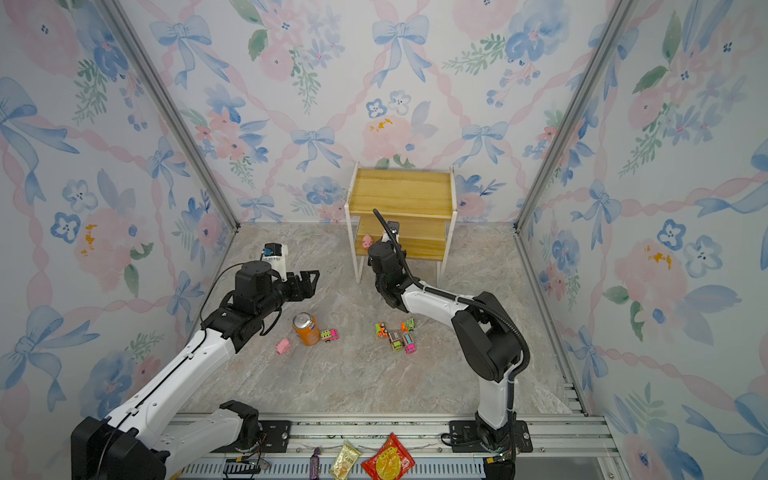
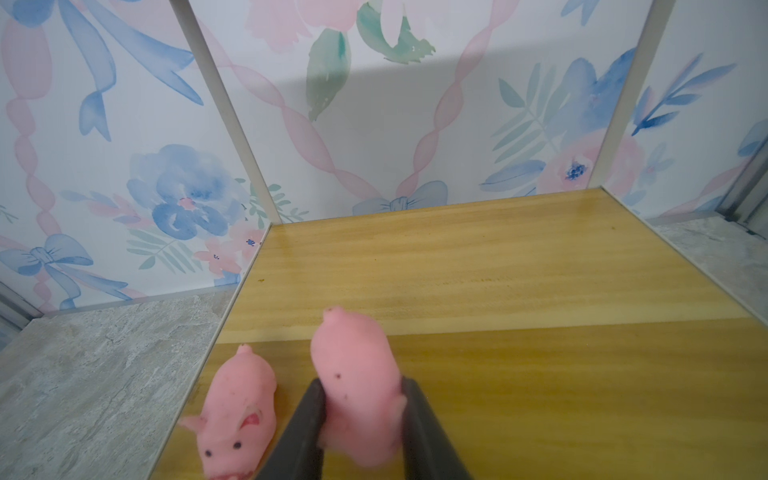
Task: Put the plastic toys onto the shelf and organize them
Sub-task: 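Carry the pig with the right gripper onto the lower shelf tier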
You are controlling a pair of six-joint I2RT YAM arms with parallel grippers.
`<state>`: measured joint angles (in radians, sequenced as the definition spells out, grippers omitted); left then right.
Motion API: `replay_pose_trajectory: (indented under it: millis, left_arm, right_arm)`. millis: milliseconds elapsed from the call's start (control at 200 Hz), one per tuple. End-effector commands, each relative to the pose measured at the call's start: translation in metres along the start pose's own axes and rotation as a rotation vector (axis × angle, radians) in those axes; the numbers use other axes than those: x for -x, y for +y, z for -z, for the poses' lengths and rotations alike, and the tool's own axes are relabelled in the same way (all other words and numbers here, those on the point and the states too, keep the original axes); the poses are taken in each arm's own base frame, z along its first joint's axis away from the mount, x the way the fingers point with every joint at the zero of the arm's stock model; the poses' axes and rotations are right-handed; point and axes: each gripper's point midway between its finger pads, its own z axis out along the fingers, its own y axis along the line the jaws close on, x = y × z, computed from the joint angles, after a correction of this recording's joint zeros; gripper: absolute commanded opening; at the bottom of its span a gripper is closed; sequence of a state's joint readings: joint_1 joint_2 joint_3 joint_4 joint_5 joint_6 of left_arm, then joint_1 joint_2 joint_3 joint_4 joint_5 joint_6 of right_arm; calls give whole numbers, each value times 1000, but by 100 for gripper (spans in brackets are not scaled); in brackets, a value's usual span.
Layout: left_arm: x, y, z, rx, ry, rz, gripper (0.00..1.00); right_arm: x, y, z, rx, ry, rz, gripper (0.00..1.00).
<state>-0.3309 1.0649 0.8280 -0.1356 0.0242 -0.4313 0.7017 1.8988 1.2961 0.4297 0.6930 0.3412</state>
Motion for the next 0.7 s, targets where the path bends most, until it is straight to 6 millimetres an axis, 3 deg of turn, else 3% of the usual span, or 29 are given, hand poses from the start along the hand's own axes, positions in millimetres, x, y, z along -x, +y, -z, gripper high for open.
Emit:
replay_pose_trajectory:
  millis: [0,415,695]
  left_arm:
    - [2,0,2,-8,-10,-2,86]
    - [2,0,2,-9,-11,-1,86]
    - [3,0,3,-10,-14,-1,86]
  right_arm:
    - [6,-4,-9,-33,-14,-27,32]
    - [-6,-8,-19,-45,32,-19,35]
    - [-3,-8,-18,-48,35,-19,41]
